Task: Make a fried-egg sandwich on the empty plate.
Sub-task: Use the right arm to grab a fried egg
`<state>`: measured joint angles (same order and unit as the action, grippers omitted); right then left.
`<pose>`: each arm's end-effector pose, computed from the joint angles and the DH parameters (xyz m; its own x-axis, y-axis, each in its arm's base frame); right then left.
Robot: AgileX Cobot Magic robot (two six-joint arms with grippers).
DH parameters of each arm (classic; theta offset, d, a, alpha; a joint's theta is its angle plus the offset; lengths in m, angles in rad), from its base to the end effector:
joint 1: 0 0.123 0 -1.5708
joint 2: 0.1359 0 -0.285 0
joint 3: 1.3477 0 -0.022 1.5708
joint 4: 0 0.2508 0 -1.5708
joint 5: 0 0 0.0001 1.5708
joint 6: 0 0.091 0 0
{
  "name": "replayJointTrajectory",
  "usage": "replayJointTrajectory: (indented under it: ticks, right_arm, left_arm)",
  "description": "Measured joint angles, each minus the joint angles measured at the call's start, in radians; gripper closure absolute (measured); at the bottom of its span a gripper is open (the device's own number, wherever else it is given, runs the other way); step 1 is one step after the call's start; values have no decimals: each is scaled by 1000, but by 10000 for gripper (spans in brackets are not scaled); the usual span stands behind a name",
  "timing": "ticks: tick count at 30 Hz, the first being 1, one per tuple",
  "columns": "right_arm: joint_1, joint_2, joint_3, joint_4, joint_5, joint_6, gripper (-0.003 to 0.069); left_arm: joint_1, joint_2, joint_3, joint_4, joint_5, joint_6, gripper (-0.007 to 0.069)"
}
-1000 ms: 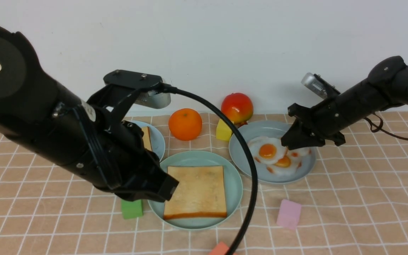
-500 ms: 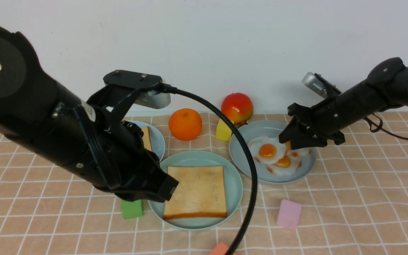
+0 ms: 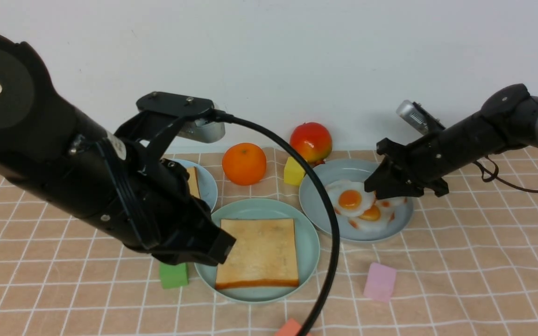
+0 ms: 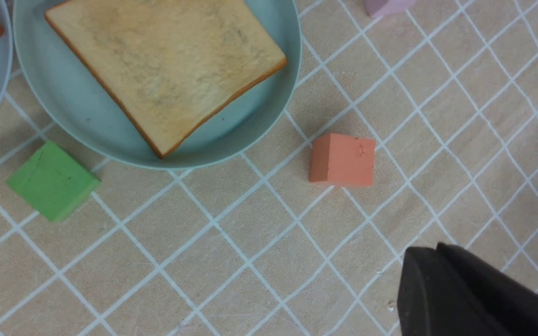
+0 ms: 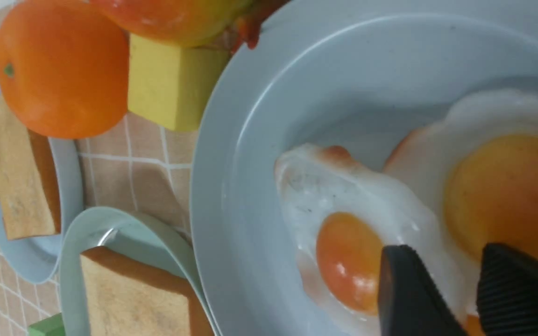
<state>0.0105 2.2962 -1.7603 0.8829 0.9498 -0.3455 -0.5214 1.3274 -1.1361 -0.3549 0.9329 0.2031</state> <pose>0.4784 0.0622 0.1544 -0.9559 0.1979 -0.2170 0.0050 0.7497 0.6617 0.2196 -0.1555 0.3283 -0.7409 0.4100 -0.5319 0.5975 0.7641 -0.2433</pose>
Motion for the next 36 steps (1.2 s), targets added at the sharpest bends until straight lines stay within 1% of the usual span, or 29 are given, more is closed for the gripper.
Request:
replayJointTrajectory:
  ticks: [5, 13, 16, 20, 21, 22, 23, 24, 31, 36]
  right_arm:
    - [0, 6, 0, 24, 3, -14, 403]
    - [0, 8, 0, 30, 6, -32, 405]
    - [0, 8, 0, 25, 6, -41, 428]
    - [0, 9, 0, 13, 6, -41, 490]
    - [0, 8, 0, 10, 6, -41, 526]
    - [0, 8, 0, 10, 6, -41, 532]
    - [0, 8, 0, 11, 7, -41, 572]
    - [0, 8, 0, 12, 9, -41, 589]
    - [0, 6, 0, 10, 12, -41, 591]
    - [0, -41, 2, -23, 19, -43, 592]
  left_arm:
    - [0, 0, 0, 3, 0, 0, 601]
    - [0, 0, 0, 3, 0, 0, 596]
    - [0, 0, 0, 4, -4, 0, 594]
    - [0, 0, 0, 13, -4, 0, 592]
    - [0, 0, 0, 15, -4, 0, 591]
    - [0, 0, 0, 16, -4, 0, 589]
    - [0, 0, 0, 21, -4, 0, 588]
    - [0, 0, 0, 25, -4, 0, 587]
    - [0, 0, 0, 33, -4, 0, 585]
    - [0, 0, 0, 49, -4, -1, 575]
